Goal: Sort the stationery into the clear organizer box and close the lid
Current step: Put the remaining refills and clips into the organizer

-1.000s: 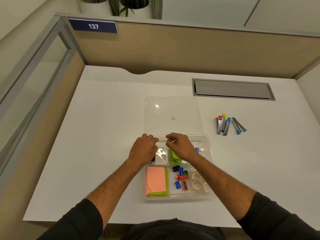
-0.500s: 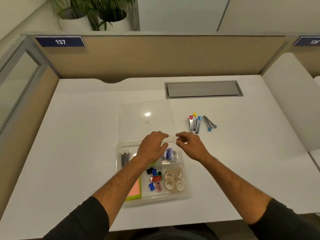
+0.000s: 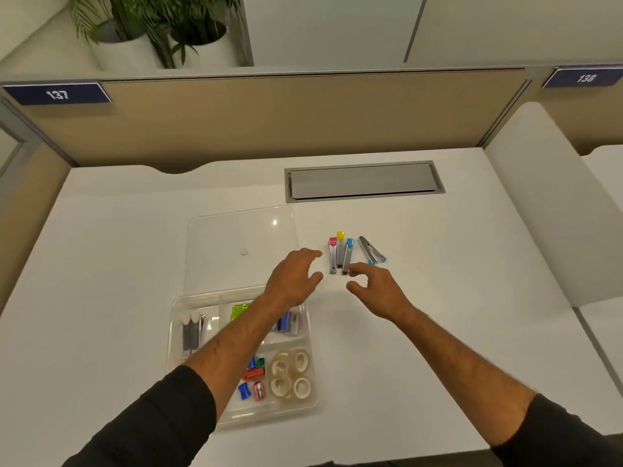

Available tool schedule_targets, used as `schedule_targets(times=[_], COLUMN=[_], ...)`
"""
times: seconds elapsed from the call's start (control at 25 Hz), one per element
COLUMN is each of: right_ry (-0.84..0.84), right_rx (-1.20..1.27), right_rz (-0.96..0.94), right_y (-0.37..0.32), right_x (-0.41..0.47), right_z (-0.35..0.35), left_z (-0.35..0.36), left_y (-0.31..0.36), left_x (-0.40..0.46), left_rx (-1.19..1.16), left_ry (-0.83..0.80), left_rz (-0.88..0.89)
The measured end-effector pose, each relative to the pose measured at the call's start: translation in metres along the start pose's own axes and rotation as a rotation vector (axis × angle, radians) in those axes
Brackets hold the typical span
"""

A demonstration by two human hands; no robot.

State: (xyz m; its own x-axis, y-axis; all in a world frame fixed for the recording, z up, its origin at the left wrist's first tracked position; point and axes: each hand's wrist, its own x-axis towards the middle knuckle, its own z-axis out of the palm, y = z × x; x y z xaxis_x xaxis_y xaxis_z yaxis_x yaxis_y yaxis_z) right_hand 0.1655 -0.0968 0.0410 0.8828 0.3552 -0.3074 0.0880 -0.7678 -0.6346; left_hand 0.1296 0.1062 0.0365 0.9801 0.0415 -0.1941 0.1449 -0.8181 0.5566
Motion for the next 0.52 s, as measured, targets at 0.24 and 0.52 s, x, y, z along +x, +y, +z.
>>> schedule_targets(times=[0.24, 0.52], right_ry=[0.000, 0.014], right_rx=[0.036, 0.046], right_rz=[0.046, 0.057], right_y=[0.036, 0.046], right_x=[0.012, 0.040], right_z=[-0.011, -0.011], left_z=[0.016, 0.037], left_y=[0.011, 0.004], left_x=[0.062, 0.103], left_rx=[-0.044, -0.023], left_ry=[-0.032, -0.092], left_rz=[-0.020, -0.068])
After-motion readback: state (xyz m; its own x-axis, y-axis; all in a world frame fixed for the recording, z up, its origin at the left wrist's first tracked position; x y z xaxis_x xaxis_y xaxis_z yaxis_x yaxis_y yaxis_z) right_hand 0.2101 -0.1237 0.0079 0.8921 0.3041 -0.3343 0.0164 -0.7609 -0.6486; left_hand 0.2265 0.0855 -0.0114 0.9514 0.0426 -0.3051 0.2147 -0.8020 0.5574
